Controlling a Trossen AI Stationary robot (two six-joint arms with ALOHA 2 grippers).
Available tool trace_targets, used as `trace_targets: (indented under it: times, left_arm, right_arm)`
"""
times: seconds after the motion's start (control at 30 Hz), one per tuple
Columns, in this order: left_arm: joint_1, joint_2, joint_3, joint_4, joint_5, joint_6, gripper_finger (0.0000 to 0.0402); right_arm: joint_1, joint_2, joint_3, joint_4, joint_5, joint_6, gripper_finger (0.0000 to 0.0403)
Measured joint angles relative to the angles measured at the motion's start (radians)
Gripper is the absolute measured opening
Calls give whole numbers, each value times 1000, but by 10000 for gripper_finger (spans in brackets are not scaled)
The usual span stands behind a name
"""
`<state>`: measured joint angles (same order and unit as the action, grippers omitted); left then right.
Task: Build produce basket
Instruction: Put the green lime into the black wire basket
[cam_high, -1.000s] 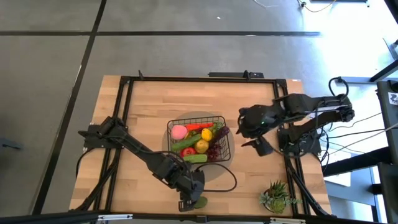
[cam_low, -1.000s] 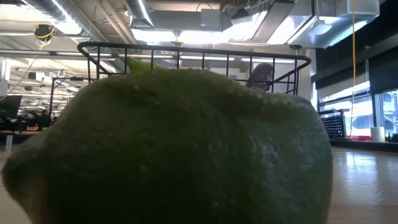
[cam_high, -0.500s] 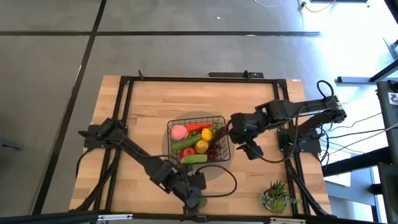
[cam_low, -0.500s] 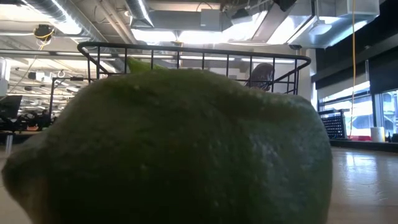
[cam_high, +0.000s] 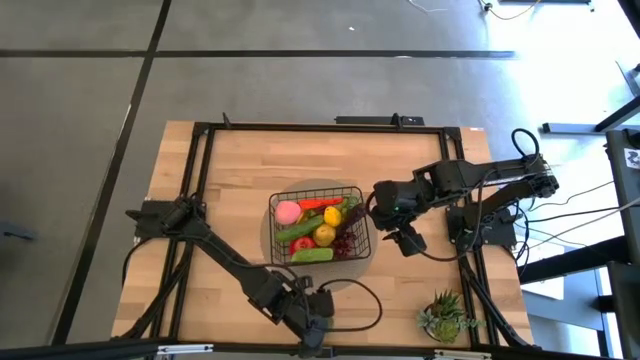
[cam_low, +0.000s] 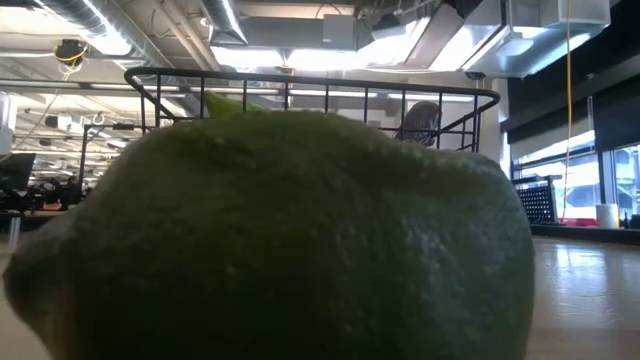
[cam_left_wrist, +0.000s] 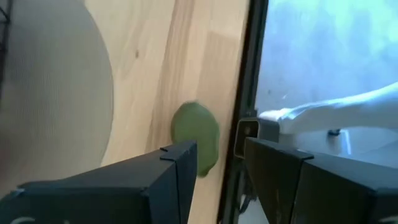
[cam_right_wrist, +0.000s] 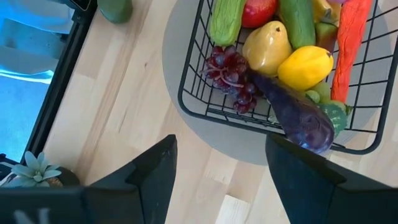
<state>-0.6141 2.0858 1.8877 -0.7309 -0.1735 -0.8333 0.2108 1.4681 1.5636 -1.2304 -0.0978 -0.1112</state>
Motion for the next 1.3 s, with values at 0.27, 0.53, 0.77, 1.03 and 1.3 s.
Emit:
trace_targets:
  times: [0.27,0.53,0.77,1.03,1.3]
  left_arm:
    - [4,3,-2,16,7,1,124]
    - [20,3,-2,16,-1,50,124]
    - [27,3,-2,23,0,-25,124]
    - [40,3,-2,29,-1,28,124]
    - [56,3,-2,35,27,-29,124]
  right_arm:
    - [0,0,0,-4,0,1,236]
    - [0,0,0,-4,0,1,236]
    - [0,0,0,-3,0,2,236]
    - [0,0,0,-3,0,1,236]
    - [0,0,0,-3,0,2,236]
